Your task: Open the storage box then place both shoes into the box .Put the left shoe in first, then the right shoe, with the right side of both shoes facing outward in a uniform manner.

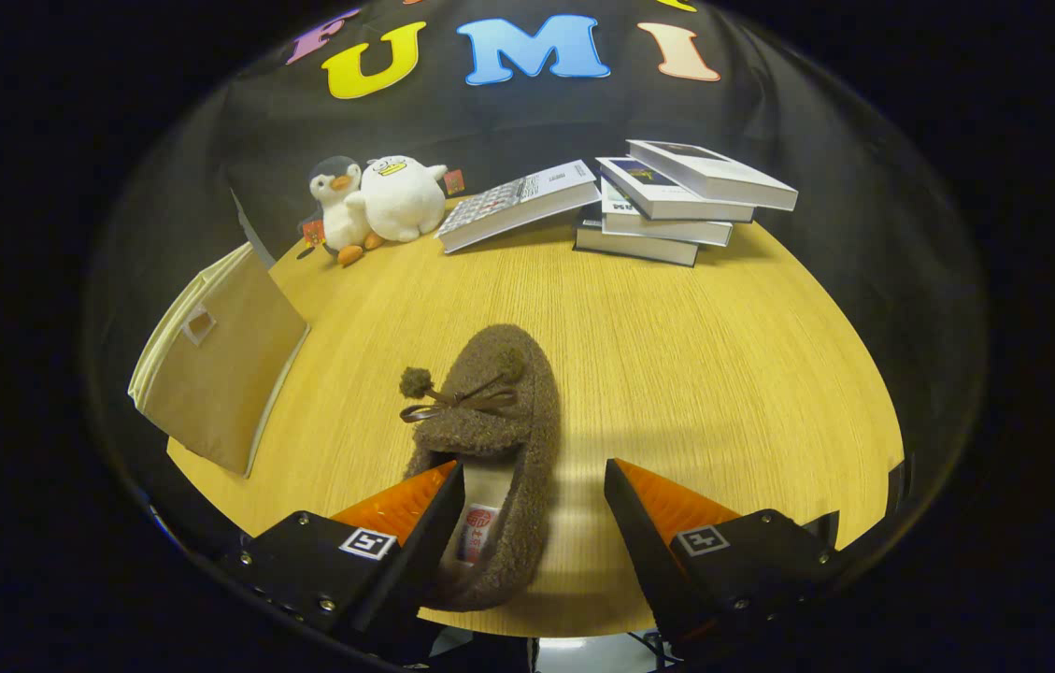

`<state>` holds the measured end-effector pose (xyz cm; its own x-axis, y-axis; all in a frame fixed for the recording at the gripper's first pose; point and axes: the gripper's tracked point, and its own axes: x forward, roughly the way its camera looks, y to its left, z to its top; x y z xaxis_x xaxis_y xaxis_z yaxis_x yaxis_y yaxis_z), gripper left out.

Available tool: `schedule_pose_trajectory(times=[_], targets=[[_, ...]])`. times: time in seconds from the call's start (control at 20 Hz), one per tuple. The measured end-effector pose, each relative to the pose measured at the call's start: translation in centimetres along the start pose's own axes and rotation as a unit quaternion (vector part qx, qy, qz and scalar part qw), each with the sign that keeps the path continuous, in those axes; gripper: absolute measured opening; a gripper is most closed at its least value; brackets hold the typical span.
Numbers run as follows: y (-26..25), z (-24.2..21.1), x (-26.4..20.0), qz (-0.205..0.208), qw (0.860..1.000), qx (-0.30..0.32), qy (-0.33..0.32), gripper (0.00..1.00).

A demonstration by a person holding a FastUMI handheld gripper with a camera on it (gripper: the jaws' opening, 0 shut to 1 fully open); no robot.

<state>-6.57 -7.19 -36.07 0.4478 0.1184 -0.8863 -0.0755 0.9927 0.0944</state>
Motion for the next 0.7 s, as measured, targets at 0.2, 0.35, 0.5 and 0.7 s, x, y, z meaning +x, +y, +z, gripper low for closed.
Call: schedule_pose_trajectory(times=[0.2,0.35,0.5,0.7], targets=[[-0.5,-0.7,1.5,-0.005,1.0,0.012,0.021,0.71],[0.4,-0.8,1.7,0.016,0.999,0.035,0.035,0.54],[0.1,-0.6,2.5,0.006,0.998,0.05,0.042,0.15],[0.1,-0.1,1.9,-0.012,0.997,0.071,0.041,0.0]])
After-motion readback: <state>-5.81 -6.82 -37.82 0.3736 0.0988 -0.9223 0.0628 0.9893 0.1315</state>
